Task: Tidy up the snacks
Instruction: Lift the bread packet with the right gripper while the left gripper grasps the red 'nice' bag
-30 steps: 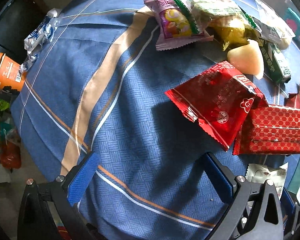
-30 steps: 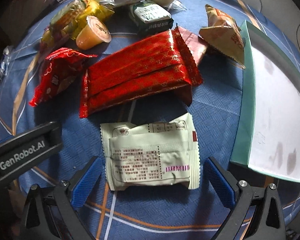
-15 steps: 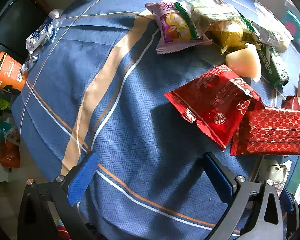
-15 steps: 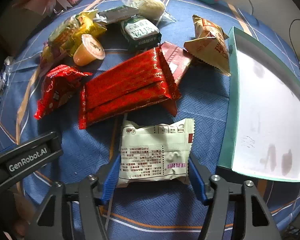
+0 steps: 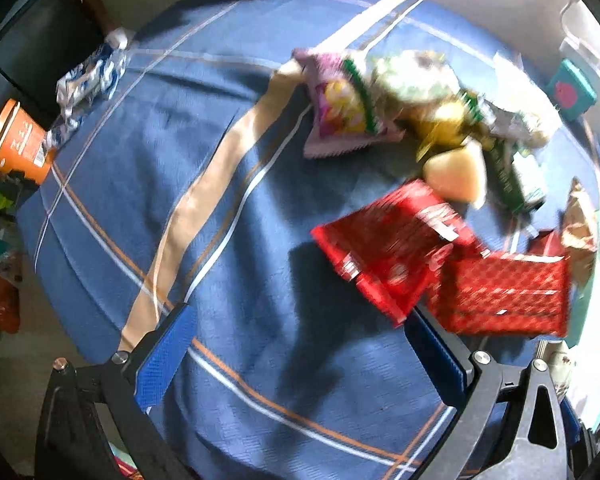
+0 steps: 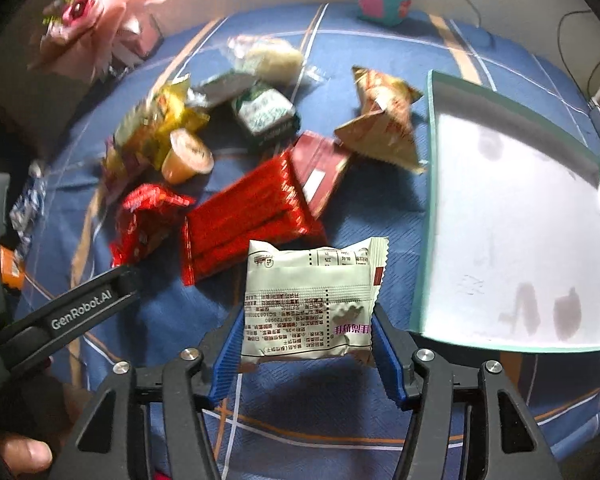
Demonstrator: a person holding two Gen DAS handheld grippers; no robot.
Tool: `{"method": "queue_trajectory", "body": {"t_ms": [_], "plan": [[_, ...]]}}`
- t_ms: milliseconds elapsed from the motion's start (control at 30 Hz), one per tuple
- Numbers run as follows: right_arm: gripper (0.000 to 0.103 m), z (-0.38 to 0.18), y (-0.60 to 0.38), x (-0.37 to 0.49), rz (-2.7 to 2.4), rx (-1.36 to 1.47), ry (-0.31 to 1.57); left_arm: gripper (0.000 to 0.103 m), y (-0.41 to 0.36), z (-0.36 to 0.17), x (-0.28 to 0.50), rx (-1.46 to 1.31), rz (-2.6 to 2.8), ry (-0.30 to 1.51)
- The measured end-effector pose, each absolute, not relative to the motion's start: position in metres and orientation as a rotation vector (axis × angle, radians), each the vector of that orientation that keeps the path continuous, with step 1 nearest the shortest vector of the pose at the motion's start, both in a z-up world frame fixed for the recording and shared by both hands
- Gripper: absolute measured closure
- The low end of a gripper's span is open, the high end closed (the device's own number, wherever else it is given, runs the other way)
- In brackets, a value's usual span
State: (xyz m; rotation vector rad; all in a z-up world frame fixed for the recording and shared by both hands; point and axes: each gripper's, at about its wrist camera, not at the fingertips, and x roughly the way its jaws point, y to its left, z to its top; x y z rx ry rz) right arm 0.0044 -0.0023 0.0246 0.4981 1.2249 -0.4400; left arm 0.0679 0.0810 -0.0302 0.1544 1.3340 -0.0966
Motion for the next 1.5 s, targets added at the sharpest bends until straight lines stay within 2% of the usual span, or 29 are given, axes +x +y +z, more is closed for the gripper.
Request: {"method": "queue_trajectory", "body": {"t_ms": [200,300,533,633,733,767,833,1067,1300,1500], "plan": [[0.041,0.048,-0.028,-0.021,-0.478,0.540,1.206,0.001,0.056,-0.010,0.077,0.222,-0.181,1.254],[0.041,0.054,-0.033,-0.034,-0.498,0.551,1.195,0.008,0.047,-0.012,0.084,0.244,-0.204,1.248],[0.041,0.066,-0.051,-0.042,-0.519,0.591,1.179,0.010,0.015,-0.014,0.091,0.312,-0.286,1.222],[0.041,0.064,-0.052,-0.041,-0.519,0.597,1.177,0.027,0.005,-0.020,0.095,0.325,-0.308,1.218],[0.041,0.065,-0.053,-0.042,-0.521,0.597,1.179,0.034,-0.003,-0.031,0.099,0.344,-0.311,1.231],[0.041,0.066,-0.053,-0.042,-0.522,0.597,1.180,0.041,-0.005,-0.034,0.100,0.346,-0.313,1.239],[0.041,0.065,-0.055,-0.041,-0.524,0.599,1.183,0.049,-0.006,-0.039,0.102,0.335,-0.316,1.260],[0.041,0.062,-0.058,-0.041,-0.531,0.613,1.189,0.051,0.004,-0.037,0.117,0.260,-0.326,1.259],[0.041,0.062,-0.058,-0.041,-0.533,0.623,1.188,0.054,0.045,-0.032,0.110,0.210,-0.335,1.271],[0.041,0.064,-0.058,-0.042,-0.531,0.629,1.177,0.054,0.064,-0.005,0.104,0.160,-0.329,1.267]]}}
